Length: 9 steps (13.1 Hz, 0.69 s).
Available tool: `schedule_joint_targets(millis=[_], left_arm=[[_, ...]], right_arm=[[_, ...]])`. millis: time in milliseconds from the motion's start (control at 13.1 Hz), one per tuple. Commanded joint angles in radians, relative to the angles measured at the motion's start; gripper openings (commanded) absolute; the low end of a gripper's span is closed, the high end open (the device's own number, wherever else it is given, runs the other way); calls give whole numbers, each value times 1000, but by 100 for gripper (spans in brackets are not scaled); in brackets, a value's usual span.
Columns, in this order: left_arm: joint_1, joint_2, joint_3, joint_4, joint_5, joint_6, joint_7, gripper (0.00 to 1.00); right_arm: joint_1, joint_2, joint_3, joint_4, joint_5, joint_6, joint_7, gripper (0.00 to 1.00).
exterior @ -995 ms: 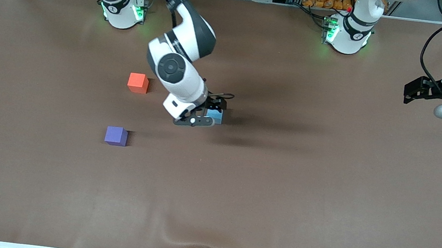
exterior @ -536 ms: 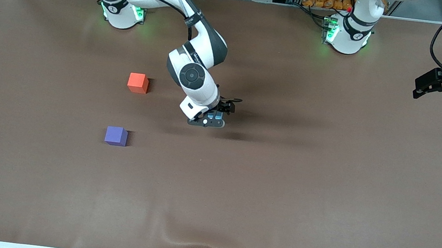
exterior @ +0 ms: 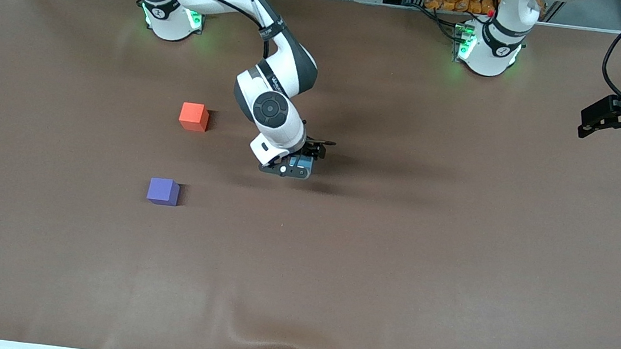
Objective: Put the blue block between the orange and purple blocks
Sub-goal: 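Close the right gripper on the light-blue block and lift it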
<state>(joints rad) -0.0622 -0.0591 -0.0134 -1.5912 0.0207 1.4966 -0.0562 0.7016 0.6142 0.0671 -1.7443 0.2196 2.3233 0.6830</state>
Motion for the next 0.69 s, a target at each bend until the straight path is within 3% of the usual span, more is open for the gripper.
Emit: schedule_joint_targets(millis=[0, 77, 153, 306, 383, 536, 612], left_arm=[[4, 5, 1, 27, -7, -16, 45, 100], [7, 5, 0, 27, -7, -16, 45, 100], [8, 5, 3, 30, -14, -16, 47, 100], [5, 5, 3, 37, -15, -16, 44, 100], [5, 5, 3, 39, -16, -16, 41, 100], [7, 7, 3, 42, -18, -16, 44, 100], [4, 7, 1, 42, -15, -16, 45, 100]], right_arm=[[35, 16, -15, -4, -32, 48, 42, 84], [44, 18, -15, -3, -39, 57, 44, 52], [44, 19, -15, -1, -39, 57, 64, 33], [42, 16, -15, -1, -69, 54, 81, 28], [39, 9, -15, 2, -75, 44, 76, 12], [19, -43, -15, 5, -82, -29, 72, 1], [1, -80, -19, 15, -82, -100, 72, 1]])
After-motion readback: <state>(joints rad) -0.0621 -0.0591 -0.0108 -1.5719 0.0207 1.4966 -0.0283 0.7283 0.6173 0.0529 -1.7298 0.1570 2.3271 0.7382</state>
